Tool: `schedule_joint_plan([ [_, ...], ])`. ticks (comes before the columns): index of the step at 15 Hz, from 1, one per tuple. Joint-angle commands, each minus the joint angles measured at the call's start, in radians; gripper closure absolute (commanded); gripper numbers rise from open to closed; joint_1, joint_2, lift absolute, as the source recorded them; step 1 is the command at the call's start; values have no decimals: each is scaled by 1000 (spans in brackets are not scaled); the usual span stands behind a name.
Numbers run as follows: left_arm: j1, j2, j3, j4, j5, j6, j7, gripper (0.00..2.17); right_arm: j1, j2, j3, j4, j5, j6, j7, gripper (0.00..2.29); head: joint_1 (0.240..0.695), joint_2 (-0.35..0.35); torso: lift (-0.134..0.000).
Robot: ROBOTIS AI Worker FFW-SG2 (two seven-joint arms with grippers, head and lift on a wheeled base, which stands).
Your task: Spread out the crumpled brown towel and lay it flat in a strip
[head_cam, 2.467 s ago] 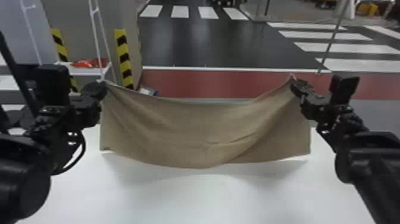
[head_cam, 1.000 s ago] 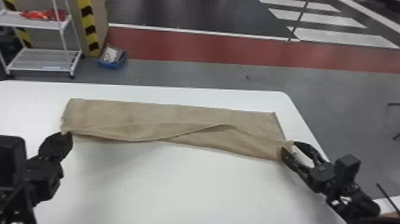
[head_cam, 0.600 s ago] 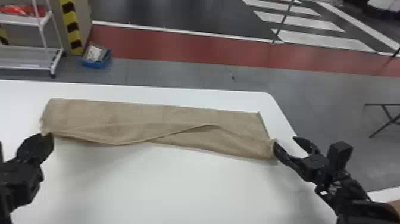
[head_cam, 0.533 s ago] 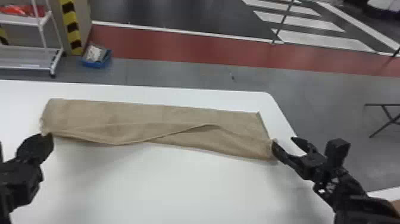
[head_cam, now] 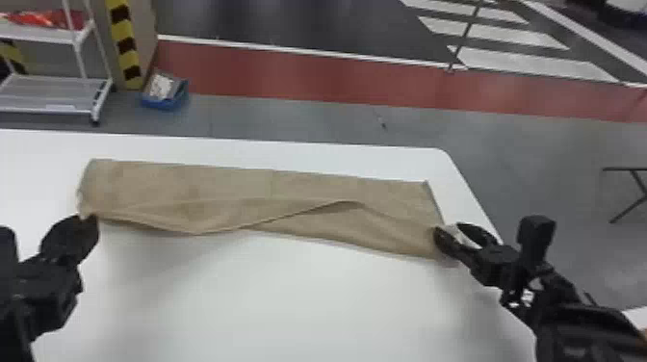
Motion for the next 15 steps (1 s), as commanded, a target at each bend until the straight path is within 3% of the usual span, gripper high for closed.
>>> schedule_joint_plan([
  [1, 8, 2, 4, -5, 0, -16, 0, 1436, 6, 7, -9, -48, -15, 40, 4, 566, 695, -238, -124],
  [2, 11, 2, 8, -5, 0, -22, 2, 1436, 15, 7, -14, -55, -17, 40, 4, 566, 695, -236, -124],
  [5, 24, 2, 18, -22, 0, -35, 2, 1436, 27, 3, -40, -95, -26, 77, 10, 886, 695, -230, -124],
  [7, 30, 0, 20, -29, -1, -35, 2, 1436, 35, 3, -60, -100, -35, 95, 24, 910, 695, -233, -124],
  [8, 31, 0, 23, -31, -1, -35, 2, 1436, 41, 5, -69, -103, -37, 83, 23, 775, 695, -236, -124],
  [9, 31, 0, 23, -31, -1, -35, 0, 1436, 44, 8, -75, -103, -38, 71, 23, 373, 695, -240, -124],
  [15, 31, 0, 15, -25, -3, -35, 0, 1436, 39, 7, -62, -104, -15, 92, 23, 367, 695, -253, -124],
])
